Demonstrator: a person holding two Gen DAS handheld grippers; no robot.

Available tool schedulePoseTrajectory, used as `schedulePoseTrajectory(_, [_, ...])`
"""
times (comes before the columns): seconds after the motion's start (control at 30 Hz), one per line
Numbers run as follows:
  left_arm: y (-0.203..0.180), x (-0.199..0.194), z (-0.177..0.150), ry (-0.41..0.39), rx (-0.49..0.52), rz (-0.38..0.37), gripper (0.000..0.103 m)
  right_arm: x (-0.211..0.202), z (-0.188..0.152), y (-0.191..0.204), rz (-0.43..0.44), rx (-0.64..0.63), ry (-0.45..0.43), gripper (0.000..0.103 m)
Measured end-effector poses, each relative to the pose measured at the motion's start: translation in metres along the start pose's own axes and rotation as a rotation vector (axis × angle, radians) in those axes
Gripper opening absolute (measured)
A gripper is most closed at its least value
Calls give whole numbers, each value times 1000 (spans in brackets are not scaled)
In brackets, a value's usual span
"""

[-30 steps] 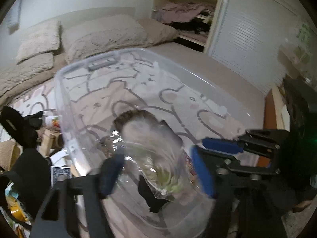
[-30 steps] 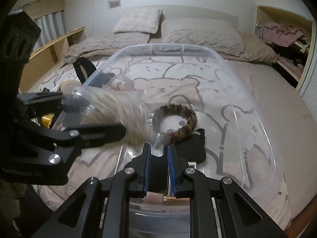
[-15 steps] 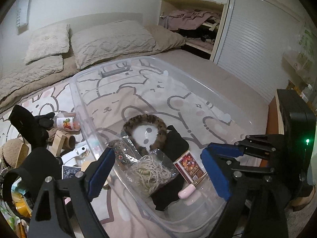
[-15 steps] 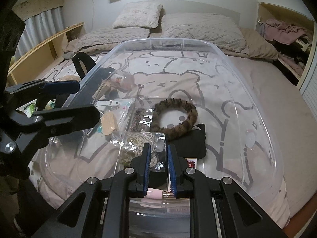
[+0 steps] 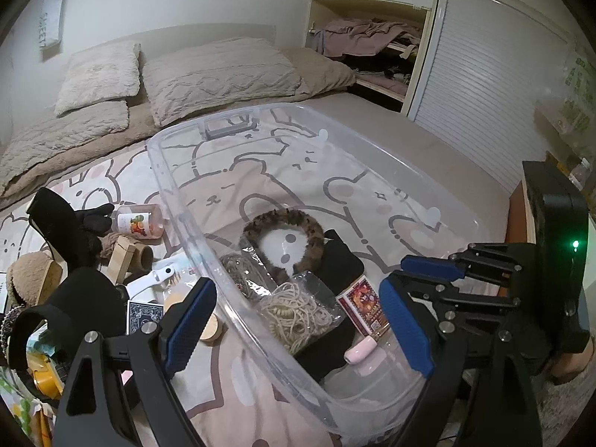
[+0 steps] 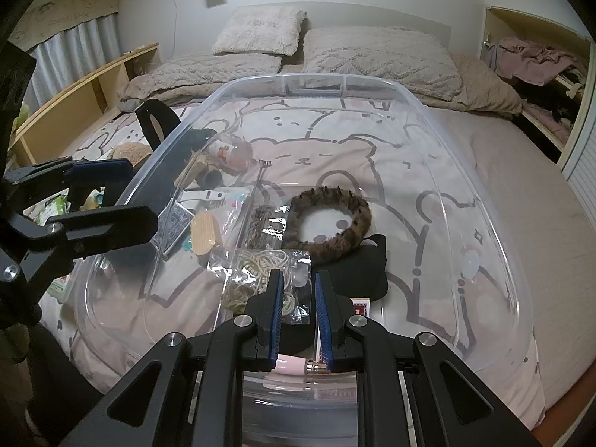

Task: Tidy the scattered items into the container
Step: 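Open left gripper dropping cord bag into container while right gripper lowers pink bottle, then open right gripper releasing pink bottle into the container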

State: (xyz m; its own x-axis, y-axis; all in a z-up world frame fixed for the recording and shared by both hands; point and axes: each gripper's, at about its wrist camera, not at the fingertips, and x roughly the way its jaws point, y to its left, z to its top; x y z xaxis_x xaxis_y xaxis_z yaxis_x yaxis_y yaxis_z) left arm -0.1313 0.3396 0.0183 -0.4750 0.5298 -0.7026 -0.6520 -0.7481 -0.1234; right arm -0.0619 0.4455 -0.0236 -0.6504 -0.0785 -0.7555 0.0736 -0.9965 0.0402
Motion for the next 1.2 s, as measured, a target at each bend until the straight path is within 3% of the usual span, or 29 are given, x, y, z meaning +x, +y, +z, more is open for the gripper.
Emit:
schedulePoseTrajectory(0.2, [6, -5, -7, -28, 12, 41, 90, 0, -1, 1, -9, -1, -12, 17])
schedulePoseTrajectory(0.33, [12, -8, -10, -50, 8, 65, 103, -1, -1, 0, -13, 1, -24, 17])
schedulePoseTrajectory(0.57, [19, -13, -15, -58, 28, 101, 103, -1, 0, 1, -20, 1, -47, 17])
schedulePoseTrajectory(0.9, [29, -16, -24, -60, 10, 101, 103, -14, 0, 7, -44, -1, -140, 18])
schedulePoseTrajectory(1.1, [37, -33, -21, -102, -28, 94, 103, -44, 4, 12, -68, 31, -254, 18])
schedulePoseTrajectory(1.13, [38, -36, -21, -109, -32, 93, 103, -49, 5, 13, -76, 45, -272, 29])
schedulePoseTrajectory(1.17, [39, -40, -21, -116, -36, 94, 103, -53, 5, 13, -84, 51, -279, 65])
schedulePoseTrajectory(1.2, [40, -44, -21, -124, -39, 98, 103, -57, 4, 15, -96, 52, -290, 87])
